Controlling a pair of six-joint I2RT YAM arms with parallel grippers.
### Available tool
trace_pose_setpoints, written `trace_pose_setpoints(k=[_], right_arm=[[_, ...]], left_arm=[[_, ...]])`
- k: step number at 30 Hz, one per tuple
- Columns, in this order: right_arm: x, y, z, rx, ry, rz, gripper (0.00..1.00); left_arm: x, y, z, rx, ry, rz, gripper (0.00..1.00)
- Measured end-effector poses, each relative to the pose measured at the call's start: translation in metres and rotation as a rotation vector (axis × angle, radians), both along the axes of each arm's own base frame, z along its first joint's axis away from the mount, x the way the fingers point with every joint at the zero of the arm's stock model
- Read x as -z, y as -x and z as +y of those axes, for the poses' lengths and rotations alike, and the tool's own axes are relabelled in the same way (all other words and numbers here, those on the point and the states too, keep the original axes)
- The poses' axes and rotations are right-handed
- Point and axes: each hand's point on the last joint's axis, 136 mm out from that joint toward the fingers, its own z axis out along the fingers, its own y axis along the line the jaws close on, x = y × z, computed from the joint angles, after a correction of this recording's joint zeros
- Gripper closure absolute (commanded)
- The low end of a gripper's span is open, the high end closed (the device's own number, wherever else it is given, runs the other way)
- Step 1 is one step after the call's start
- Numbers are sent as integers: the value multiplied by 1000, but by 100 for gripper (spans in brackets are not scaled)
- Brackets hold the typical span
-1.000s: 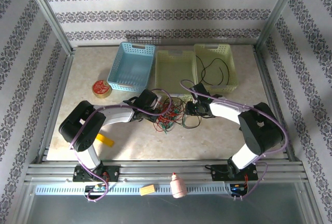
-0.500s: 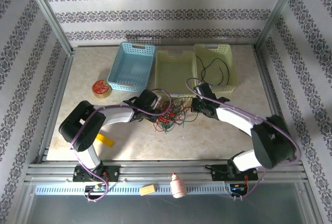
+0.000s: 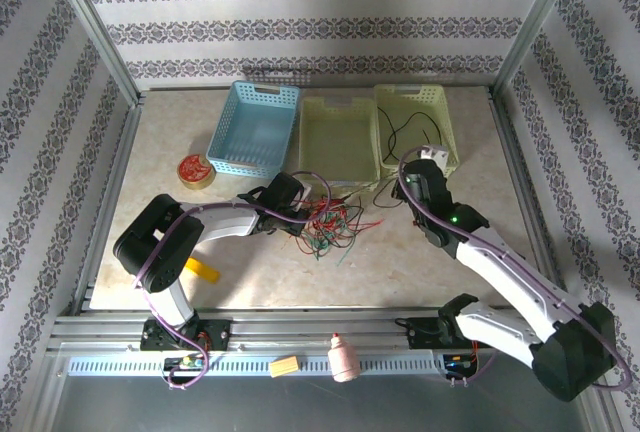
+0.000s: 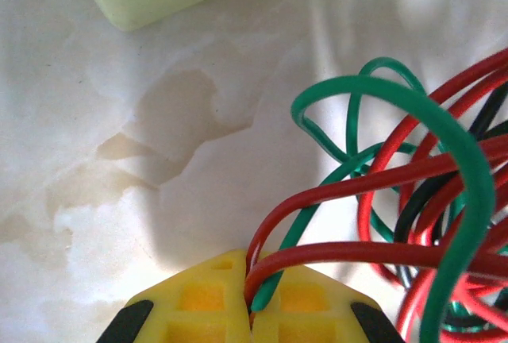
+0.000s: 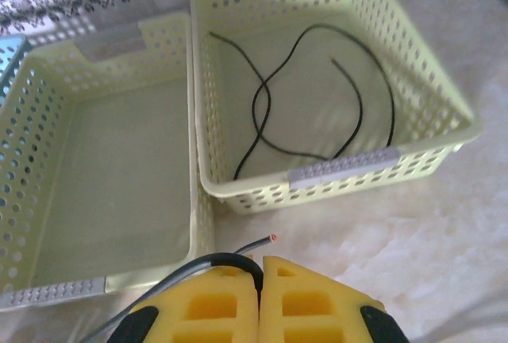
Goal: Untangle the cables
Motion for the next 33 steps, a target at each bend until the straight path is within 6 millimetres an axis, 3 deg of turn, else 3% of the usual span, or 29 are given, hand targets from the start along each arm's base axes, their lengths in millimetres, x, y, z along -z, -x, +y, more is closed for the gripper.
trace_pose_setpoints(k=[10,22,33], right_arm=[[-75,2,-22,63,93,-182,100],[-126,14,-51,170,167,-313,100],[-204,44,-129,438,52,-525,100]], left_arm=[[-3,-4,-4,5,23,-22,100],[0,-1,-3,4,18,-16,100],[1,-1,-2,2,17,-18,100]])
